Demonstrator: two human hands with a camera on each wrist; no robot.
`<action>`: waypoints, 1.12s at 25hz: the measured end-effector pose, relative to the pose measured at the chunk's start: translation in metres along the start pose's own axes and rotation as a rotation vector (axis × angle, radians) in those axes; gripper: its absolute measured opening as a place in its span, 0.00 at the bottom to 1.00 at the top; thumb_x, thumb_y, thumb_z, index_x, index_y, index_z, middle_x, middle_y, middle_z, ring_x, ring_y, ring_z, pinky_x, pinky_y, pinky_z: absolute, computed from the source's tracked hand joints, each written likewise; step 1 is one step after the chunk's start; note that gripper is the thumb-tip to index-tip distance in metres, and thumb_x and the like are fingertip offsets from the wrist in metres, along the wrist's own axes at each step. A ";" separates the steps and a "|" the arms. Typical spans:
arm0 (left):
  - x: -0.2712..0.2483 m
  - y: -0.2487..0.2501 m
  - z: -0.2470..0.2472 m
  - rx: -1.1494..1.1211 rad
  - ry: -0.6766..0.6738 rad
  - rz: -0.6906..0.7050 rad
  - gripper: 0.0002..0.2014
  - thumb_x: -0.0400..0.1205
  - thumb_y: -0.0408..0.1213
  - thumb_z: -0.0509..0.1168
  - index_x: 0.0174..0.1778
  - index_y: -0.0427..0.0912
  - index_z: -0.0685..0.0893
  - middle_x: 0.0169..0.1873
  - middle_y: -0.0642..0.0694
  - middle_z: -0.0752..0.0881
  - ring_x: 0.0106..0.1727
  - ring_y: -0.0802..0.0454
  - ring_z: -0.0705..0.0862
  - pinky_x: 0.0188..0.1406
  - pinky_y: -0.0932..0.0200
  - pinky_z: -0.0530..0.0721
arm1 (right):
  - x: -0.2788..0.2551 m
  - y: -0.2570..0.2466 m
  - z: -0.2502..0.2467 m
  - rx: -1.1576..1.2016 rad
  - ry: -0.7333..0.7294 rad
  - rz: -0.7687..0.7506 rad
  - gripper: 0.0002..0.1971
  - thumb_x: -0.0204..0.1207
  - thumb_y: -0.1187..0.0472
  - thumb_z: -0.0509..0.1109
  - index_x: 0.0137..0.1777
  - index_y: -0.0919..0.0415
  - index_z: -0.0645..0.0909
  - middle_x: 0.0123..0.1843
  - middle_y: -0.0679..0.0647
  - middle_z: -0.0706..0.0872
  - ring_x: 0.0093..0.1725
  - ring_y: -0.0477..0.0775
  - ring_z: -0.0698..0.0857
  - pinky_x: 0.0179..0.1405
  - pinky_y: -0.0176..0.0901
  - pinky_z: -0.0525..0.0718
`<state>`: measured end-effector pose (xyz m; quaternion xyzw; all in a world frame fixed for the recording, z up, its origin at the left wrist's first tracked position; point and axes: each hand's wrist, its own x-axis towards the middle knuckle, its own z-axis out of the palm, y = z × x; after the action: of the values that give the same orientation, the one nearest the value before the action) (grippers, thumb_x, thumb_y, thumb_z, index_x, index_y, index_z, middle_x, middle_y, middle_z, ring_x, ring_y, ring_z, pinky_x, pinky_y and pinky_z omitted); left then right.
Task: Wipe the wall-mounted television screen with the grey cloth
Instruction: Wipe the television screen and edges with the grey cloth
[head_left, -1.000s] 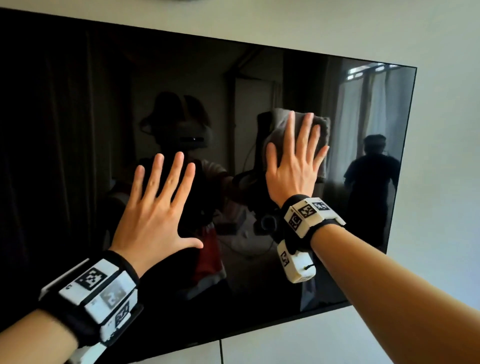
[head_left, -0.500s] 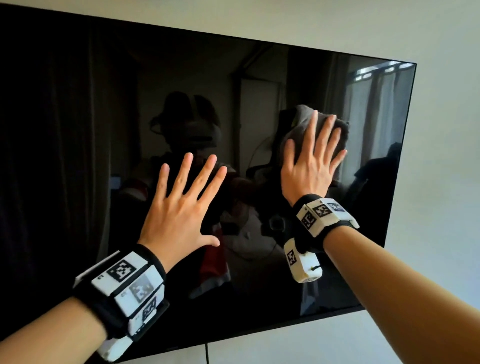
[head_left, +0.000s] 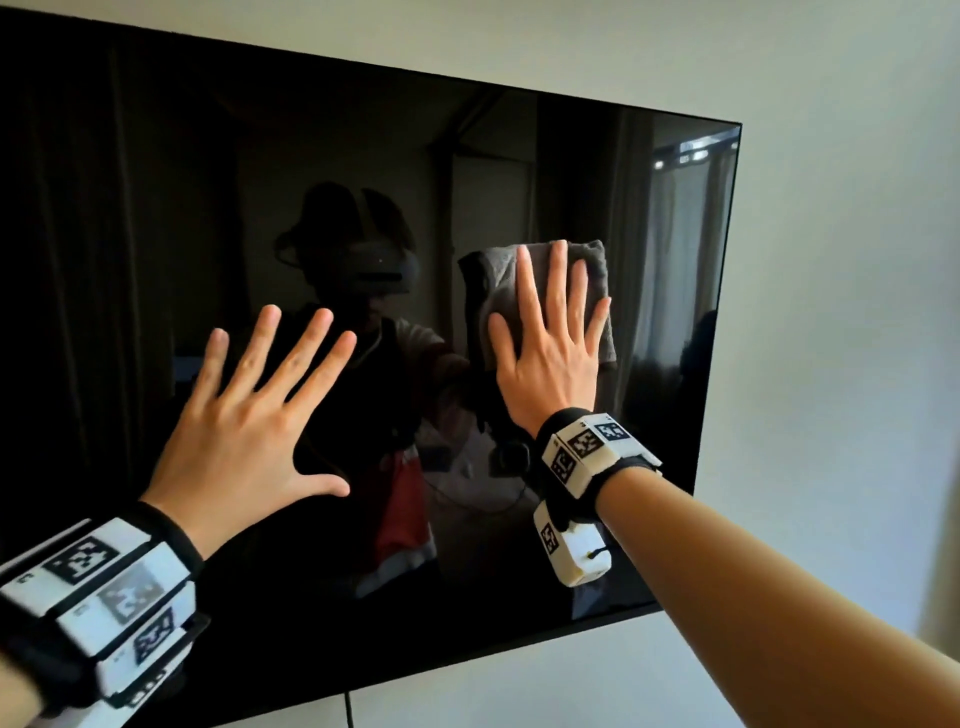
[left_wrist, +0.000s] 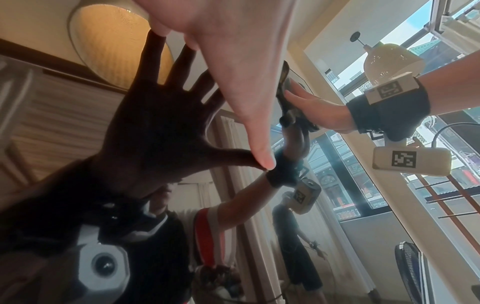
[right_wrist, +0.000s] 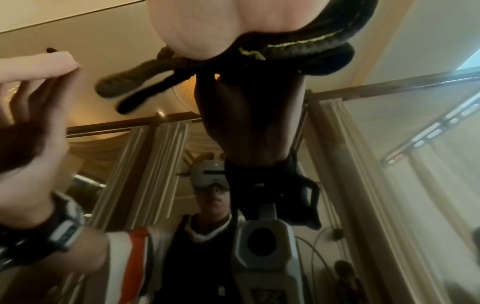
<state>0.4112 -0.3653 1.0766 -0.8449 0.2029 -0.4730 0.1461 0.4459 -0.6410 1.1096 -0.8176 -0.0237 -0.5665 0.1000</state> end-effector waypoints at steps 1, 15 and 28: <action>0.000 0.000 0.000 -0.002 0.004 -0.001 0.70 0.52 0.71 0.79 0.88 0.44 0.57 0.88 0.41 0.56 0.86 0.29 0.55 0.79 0.22 0.60 | 0.002 0.012 -0.002 -0.005 0.006 0.012 0.33 0.84 0.43 0.52 0.85 0.44 0.43 0.87 0.52 0.42 0.85 0.57 0.42 0.81 0.62 0.36; 0.032 0.081 0.012 0.005 -0.032 0.052 0.69 0.55 0.76 0.72 0.88 0.45 0.55 0.88 0.37 0.52 0.86 0.25 0.51 0.78 0.18 0.53 | -0.097 0.057 0.033 0.051 0.008 0.163 0.35 0.82 0.42 0.49 0.83 0.41 0.35 0.86 0.52 0.40 0.85 0.55 0.40 0.82 0.64 0.38; 0.029 0.080 0.024 0.010 0.026 0.059 0.67 0.58 0.75 0.71 0.89 0.46 0.51 0.88 0.38 0.49 0.87 0.26 0.45 0.80 0.20 0.44 | -0.115 0.068 0.047 0.147 0.115 0.360 0.33 0.82 0.44 0.49 0.84 0.45 0.40 0.87 0.53 0.45 0.85 0.56 0.42 0.81 0.65 0.37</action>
<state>0.4286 -0.4481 1.0508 -0.8317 0.2271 -0.4803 0.1613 0.4585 -0.6898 0.9773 -0.7655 0.0871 -0.5820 0.2603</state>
